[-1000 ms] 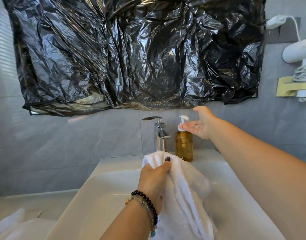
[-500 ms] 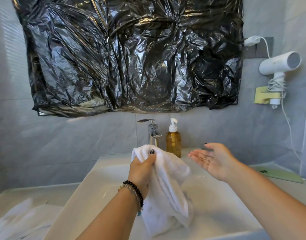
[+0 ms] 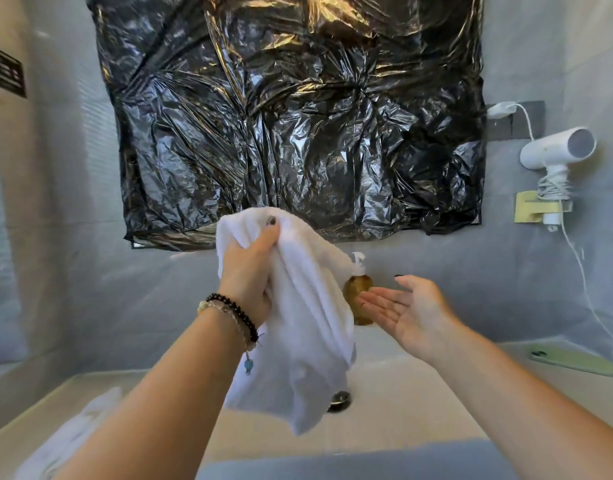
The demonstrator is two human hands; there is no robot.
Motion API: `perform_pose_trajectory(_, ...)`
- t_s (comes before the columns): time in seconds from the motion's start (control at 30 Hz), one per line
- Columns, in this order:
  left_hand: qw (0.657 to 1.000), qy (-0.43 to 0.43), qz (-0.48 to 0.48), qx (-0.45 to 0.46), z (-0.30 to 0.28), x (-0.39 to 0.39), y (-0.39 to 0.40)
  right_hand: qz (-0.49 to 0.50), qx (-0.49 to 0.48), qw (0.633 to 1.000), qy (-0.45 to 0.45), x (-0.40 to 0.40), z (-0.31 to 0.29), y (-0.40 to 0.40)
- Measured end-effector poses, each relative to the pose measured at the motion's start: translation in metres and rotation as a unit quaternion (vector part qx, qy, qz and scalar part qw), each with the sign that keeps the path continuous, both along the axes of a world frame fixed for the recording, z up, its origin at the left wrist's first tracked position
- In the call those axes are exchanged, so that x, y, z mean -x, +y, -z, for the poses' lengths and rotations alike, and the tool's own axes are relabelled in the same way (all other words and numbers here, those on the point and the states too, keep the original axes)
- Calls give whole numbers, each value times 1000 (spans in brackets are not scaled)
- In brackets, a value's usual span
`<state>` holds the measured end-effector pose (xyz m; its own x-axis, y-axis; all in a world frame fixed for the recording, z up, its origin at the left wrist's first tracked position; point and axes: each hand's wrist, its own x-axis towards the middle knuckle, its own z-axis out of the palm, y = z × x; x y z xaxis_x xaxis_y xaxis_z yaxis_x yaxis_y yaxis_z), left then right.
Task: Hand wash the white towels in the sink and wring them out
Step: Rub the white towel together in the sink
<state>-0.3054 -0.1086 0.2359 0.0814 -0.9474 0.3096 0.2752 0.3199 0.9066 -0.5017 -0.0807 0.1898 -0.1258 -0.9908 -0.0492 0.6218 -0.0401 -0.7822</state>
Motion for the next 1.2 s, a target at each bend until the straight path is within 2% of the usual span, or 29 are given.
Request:
perform_pose_trajectory(0.1, 996, -71, 50, 17, 28, -14, -2, -8, 8, 1000, -12, -9, 3, 6)
perform_pose_trajectory(0.2, 983, -177, 49, -1, 85, -24, -20, -19, -1, 1000, -14, -16, 12, 8)
perform_pose_trajectory(0.3, 948, -317, 18, -9, 128, -30, -46, -18, -12, 1000, -2, -18, 20, 9)
perform_pose_trajectory(0.4, 911, -407, -54, -43, 133, -33, -60, -6, -21, 1000, 16, -20, 27, 9)
perform_pose_trajectory(0.47, 913, -398, -85, -43, 118, -31, -61, -3, -21, 1000, 20, -22, 30, 8)
perform_pose_trajectory(0.5, 925, -367, -91, -37, 107, -28, -59, -1, -20, 1000, 18, -23, 31, 6)
perform_pose_trajectory(0.6, 982, -170, -82, 17, 70, -21, -50, 8, -10, 1000, 5, -25, 28, 0)
perform_pose_trajectory(0.67, 995, -95, -11, 31, 53, -18, -49, 17, 0, 1000, -11, -27, 25, -4)
perform_pose_trajectory(0.73, 990, -107, 93, 21, 58, -17, -52, 21, 5, 1000, -22, -30, 25, -7)
perform_pose_trajectory(0.77, 979, -156, 132, -1, 71, -17, -56, 22, 5, 999, -26, -31, 26, -9)
perform_pose_trajectory(0.8, 958, -250, 137, -24, 85, -19, -57, 22, 4, 999, -28, -32, 27, -9)
perform_pose_trajectory(0.83, 921, -371, 117, -32, 99, -20, -55, 22, 0, 999, -29, -33, 30, -9)
perform_pose_trajectory(0.87, 866, -491, 89, -26, 114, -23, -55, 20, -5, 999, -27, -34, 33, -9)
perform_pose_trajectory(0.9, 814, -578, 53, -13, 127, -27, -60, 18, -12, 1000, -22, -35, 37, -9)
perform_pose_trajectory(0.93, 790, -613, 21, -7, 133, -30, -61, 16, -21, 1000, -13, -35, 41, -9)
perform_pose_trajectory(1.0, 810, -585, -23, -10, 129, -34, -58, 13, -39, 999, 5, -35, 48, -9)
perform_pose_trajectory(1.07, 866, -496, -51, -20, 118, -31, -53, 14, -49, 999, 12, -34, 53, -10)
perform_pose_trajectory(1.13, 943, -330, -48, -10, 103, -25, -48, 15, -47, 999, 11, -32, 54, -10)
perform_pose_trajectory(1.2, 988, -151, 15, 2, 86, -19, -42, 16, -35, 999, 2, -30, 52, -11)
